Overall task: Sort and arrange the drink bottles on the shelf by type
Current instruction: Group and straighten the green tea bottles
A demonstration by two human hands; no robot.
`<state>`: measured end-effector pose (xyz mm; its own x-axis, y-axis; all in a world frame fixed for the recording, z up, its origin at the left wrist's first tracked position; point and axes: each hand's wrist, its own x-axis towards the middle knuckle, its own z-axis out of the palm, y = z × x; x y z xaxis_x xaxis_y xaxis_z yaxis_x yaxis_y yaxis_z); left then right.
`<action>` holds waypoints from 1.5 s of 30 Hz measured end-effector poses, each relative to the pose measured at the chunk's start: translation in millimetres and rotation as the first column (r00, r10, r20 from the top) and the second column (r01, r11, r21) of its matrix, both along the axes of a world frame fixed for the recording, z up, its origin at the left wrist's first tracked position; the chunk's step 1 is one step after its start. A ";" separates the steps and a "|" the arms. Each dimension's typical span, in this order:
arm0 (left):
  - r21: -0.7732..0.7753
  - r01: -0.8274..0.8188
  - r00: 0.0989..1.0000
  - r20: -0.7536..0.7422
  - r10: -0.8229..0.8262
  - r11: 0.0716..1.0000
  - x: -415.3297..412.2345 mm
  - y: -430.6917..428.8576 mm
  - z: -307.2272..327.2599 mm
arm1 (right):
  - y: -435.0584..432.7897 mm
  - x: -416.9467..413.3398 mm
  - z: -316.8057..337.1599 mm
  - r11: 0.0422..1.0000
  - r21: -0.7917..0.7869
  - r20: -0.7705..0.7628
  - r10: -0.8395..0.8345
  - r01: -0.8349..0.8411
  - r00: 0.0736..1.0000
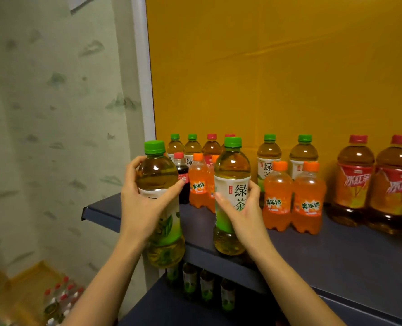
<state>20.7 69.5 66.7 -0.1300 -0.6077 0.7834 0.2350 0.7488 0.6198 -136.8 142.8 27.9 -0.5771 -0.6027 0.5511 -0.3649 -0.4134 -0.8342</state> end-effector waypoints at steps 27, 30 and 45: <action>0.093 0.549 0.823 0.112 -0.557 0.831 -70.6 -172.4 -16.7 | -106.9 19.0 -18.7 0.862 0.053 -0.084 -0.499 0.504 0.862; 0.095 0.560 0.808 0.154 -0.568 0.823 -73.9 -176.9 -16.6 | -108.0 15.4 -20.0 0.824 0.106 -0.146 -0.541 0.557 0.828; 0.110 0.562 0.649 0.557 -0.519 0.820 -95.7 -234.5 67.8 | -86.8 -47.2 39.2 0.914 0.250 -0.006 -0.330 0.321 0.944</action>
